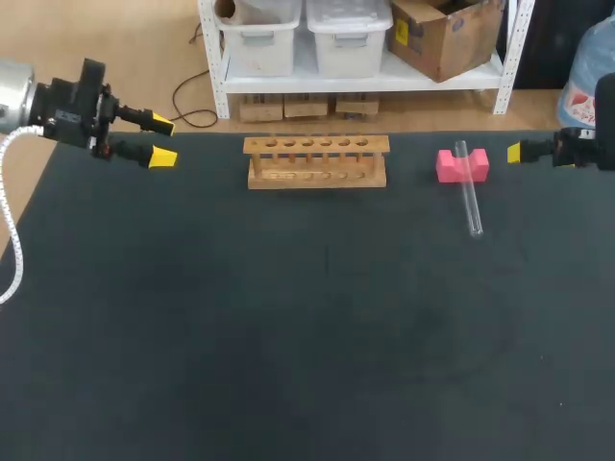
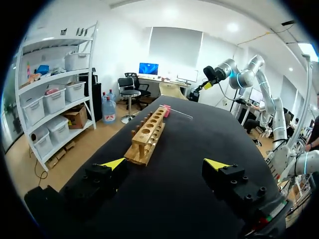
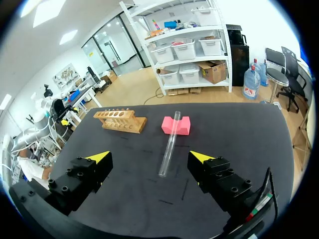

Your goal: Grasp the test tube, adjust it, and insert it.

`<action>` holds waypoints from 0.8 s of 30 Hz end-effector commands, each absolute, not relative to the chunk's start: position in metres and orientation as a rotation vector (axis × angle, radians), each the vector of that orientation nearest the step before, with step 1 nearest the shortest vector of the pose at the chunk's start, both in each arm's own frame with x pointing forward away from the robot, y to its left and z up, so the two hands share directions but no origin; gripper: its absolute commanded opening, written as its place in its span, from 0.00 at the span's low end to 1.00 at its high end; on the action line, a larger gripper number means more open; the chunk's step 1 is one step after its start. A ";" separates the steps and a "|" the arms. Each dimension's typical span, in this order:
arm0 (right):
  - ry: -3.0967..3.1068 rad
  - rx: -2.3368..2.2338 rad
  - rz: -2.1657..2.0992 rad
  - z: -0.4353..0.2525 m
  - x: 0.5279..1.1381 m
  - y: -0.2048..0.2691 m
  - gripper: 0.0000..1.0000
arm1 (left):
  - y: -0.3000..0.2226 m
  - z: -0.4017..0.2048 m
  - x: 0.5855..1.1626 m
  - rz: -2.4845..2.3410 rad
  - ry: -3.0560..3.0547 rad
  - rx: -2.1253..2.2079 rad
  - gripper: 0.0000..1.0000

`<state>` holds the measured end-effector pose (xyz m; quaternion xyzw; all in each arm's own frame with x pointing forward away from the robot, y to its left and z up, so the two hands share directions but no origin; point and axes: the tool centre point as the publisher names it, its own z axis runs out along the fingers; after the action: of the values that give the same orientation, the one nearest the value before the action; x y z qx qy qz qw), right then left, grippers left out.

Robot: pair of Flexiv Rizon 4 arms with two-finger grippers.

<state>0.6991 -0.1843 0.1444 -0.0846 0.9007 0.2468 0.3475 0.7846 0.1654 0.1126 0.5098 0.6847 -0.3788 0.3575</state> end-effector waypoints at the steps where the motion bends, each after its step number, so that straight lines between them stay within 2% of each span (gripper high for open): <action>1: 2.339 -0.215 0.627 0.146 0.697 -0.183 1.00 | 0.166 0.110 0.789 -1.044 1.748 1.357 1.00; 24: 2.339 -0.215 0.627 0.146 0.697 -0.183 1.00 | 0.165 0.109 0.788 -1.046 1.760 1.357 1.00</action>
<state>0.6991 -0.1843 0.1444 -0.0846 0.9007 0.2468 0.3475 0.7872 0.1646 0.1093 0.5198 0.6754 -0.4008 0.3360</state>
